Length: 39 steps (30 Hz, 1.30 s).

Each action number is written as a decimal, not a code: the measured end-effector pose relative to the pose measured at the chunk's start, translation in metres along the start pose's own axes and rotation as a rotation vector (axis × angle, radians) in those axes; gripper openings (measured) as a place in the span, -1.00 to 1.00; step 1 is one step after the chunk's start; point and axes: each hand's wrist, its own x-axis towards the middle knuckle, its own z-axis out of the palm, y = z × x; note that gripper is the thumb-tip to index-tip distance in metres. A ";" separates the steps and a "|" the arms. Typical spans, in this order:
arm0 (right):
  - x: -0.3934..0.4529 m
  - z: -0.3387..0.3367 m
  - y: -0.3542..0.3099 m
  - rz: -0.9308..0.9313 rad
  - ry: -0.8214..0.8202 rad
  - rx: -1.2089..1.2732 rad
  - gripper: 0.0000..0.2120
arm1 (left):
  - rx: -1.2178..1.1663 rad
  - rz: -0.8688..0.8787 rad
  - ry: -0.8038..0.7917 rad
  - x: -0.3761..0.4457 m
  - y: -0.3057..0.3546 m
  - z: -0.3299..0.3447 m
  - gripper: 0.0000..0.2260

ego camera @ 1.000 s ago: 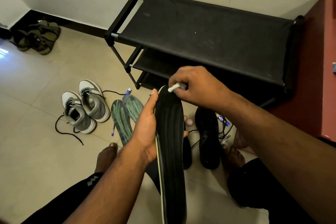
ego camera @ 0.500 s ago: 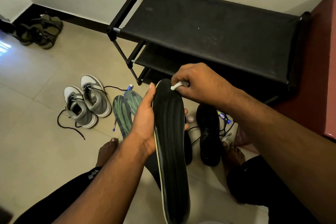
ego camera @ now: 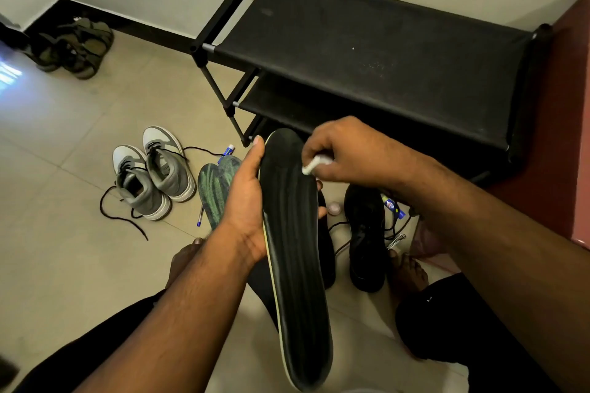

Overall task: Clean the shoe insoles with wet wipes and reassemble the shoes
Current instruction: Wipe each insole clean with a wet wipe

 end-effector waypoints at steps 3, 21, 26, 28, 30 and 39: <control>-0.004 -0.001 -0.005 0.026 -0.226 -0.002 -0.89 | 0.019 -0.013 0.008 0.001 0.000 -0.002 -0.39; 0.000 0.002 -0.004 0.040 0.085 -0.081 -0.90 | -0.004 0.049 0.005 0.001 -0.003 0.001 -0.41; -0.004 0.002 -0.009 0.030 -0.279 0.045 -0.92 | -0.067 0.107 0.040 0.001 -0.003 0.001 -0.52; -0.005 0.003 -0.010 0.042 -0.321 0.048 -0.91 | -0.075 0.115 0.039 0.003 -0.003 0.000 -0.56; -0.002 0.004 -0.007 0.051 -0.159 0.034 -0.93 | -0.063 0.081 0.000 0.002 -0.004 0.002 -0.58; -0.003 -0.002 -0.003 0.071 -0.057 0.157 -0.90 | -0.095 0.061 -0.122 0.000 -0.007 0.008 -0.49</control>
